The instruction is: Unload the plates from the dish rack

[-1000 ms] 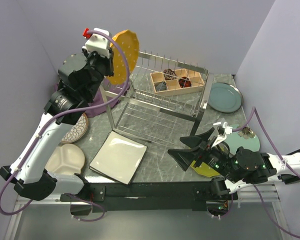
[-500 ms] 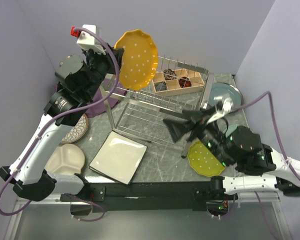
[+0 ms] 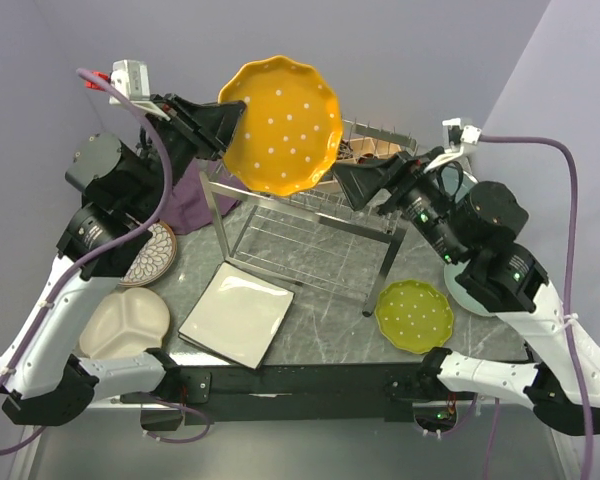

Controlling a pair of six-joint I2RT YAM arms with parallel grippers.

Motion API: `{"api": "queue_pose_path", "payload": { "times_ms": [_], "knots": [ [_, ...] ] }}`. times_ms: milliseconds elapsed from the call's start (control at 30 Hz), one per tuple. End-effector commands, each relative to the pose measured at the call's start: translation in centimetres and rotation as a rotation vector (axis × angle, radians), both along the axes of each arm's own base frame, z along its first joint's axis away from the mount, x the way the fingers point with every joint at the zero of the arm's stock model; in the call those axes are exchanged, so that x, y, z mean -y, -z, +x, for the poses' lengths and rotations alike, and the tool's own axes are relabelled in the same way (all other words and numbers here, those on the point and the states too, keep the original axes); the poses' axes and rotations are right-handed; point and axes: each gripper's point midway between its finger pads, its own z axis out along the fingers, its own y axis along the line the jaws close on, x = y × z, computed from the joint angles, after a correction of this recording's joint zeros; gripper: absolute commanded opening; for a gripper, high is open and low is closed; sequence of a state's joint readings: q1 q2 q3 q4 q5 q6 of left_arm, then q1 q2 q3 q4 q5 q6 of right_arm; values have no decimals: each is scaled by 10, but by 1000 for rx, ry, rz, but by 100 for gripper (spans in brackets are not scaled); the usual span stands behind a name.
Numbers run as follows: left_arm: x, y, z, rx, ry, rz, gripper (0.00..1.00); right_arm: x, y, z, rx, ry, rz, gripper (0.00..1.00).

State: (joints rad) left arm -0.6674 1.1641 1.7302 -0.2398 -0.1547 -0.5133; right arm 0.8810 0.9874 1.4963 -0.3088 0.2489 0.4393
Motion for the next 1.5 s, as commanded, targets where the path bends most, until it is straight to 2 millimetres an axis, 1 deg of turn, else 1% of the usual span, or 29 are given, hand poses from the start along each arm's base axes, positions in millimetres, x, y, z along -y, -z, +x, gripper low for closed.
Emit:
{"api": "queue_pose_path", "payload": {
  "times_ms": [0,33,67,100,167,200,267,300,367,400,467,500,533,567,600,633,733,767,833,867,933,967,1133,1233,1267,1333,1367,1433,1467],
  "knots": [
    [-16,-78,-56,200,158,-277,1,-16,-16,-5,-8,-132,99,94],
    [-13,-74,-56,188,175,-285,1,-17,-16,-4,-8,-139,104,94],
    [-12,-74,-60,192,193,-288,1,-17,-21,-5,9,-145,120,94],
    [-10,-72,-60,183,206,-294,1,-17,-18,-3,8,-147,121,93],
    [-9,-70,-62,181,219,-302,1,-18,-21,-5,21,-166,136,91],
    [-5,-62,-60,163,233,-302,1,-17,-19,-4,18,-160,140,89],
    [-5,-64,-66,176,260,-326,1,-15,-19,-3,10,-155,160,85],
    [0,-56,-64,155,282,-331,1,-17,-14,-2,1,-160,161,80],
    [3,-54,-67,153,304,-340,1,-16,-16,-4,1,-166,183,74],
    [4,-51,-65,142,309,-346,1,-17,-11,-3,-8,-168,183,65],
    [4,-48,-64,134,306,-353,1,-13,-17,-8,8,-175,225,51],
    [5,-45,-63,129,307,-358,1,-12,-9,-6,-5,-161,228,38],
    [3,-44,-64,132,304,-363,1,-6,-12,-10,1,-159,254,32],
    [3,-41,-62,126,301,-361,1,-6,-9,-10,0,-157,263,25],
    [4,-37,-60,116,298,-360,1,-5,-8,-11,-1,-162,272,11],
    [4,-36,-60,112,294,-362,1,-3,-11,-14,3,-169,285,1],
    [6,-26,-56,85,296,-359,1,0,-15,-22,-7,-196,333,0],
    [8,-24,-57,81,305,-356,7,1,-14,-22,-17,-195,344,0],
    [11,-17,-55,65,312,-351,22,7,-23,-26,-13,-199,407,0],
    [12,-14,-52,54,303,-345,33,10,-27,-28,-9,-199,428,0],
    [12,-8,-48,41,284,-337,40,17,-33,-28,-14,-182,471,0],
    [13,-4,-47,32,283,-329,46,21,-38,-29,-11,-173,486,0],
    [21,13,-36,-2,275,-305,54,32,-50,-28,-14,-154,557,0],
    [23,16,-33,-10,273,-299,60,32,-55,-24,-29,-152,581,0],
    [22,15,-33,-2,266,-288,63,31,-56,-24,-31,-158,586,0],
    [22,16,-33,-9,257,-262,66,31,-57,-16,-42,-150,590,0],
    [16,12,-30,5,220,-255,73,33,-62,-17,-34,-153,598,0],
    [8,13,-28,0,172,-235,81,34,-64,-12,-37,-150,597,0],
    [3,10,-29,15,144,-219,97,43,-68,-6,-21,-118,604,0]
  ]
}}
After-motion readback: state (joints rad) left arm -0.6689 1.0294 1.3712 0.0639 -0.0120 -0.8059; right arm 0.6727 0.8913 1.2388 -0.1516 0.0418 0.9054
